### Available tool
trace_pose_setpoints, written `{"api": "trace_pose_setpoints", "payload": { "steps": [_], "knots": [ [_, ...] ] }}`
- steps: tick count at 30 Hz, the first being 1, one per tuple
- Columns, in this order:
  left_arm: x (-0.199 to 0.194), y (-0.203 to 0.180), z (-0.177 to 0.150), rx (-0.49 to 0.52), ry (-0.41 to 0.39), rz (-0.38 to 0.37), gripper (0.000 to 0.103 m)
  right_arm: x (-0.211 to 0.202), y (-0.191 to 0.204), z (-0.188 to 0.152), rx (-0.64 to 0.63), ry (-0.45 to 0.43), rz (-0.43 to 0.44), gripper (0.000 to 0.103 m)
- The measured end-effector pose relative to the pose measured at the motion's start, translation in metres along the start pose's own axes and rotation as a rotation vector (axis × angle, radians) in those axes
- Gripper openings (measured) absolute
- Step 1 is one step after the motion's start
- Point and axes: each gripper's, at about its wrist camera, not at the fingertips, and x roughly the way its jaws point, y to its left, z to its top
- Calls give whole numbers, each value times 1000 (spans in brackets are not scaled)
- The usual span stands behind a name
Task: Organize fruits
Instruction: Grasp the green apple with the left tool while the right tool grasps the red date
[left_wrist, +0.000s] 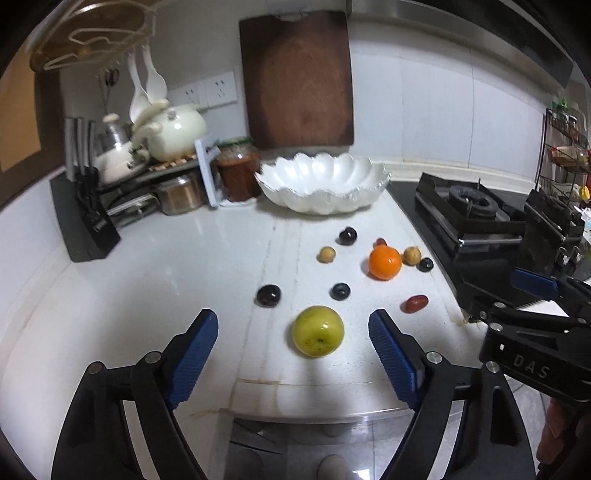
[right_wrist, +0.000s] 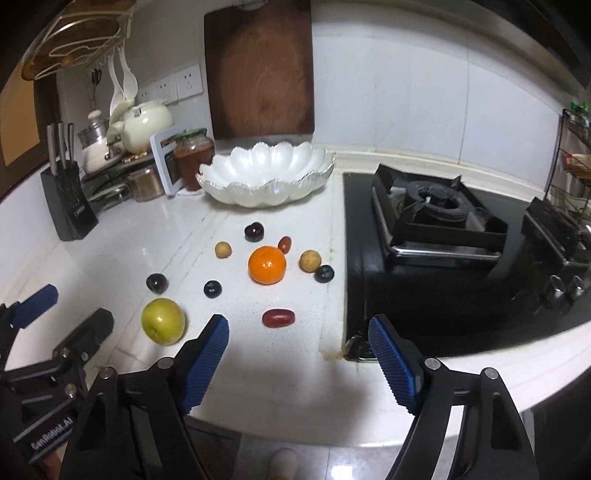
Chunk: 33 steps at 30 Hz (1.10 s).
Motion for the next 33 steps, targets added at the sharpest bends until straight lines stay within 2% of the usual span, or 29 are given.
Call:
{"api": "trace_pose_setpoints", "payload": {
  "steps": [11, 18, 25, 31, 33],
  "knots": [
    [57, -10, -7, -4, 121, -36, 78, 57, 3, 6, -16, 108, 52, 65],
    [76, -10, -14, -35, 170, -55, 74, 83, 10, 3, -43, 160, 77, 57],
    [90, -13, -17, -41, 196, -56, 64, 98, 13, 1, -77, 186, 84, 51],
    [98, -12, -19, -68, 215, -71, 49, 104, 17, -3, -129, 186, 72, 45],
    [99, -12, -19, -70, 219, -74, 49, 104, 18, -3, -141, 182, 68, 42]
  ]
}}
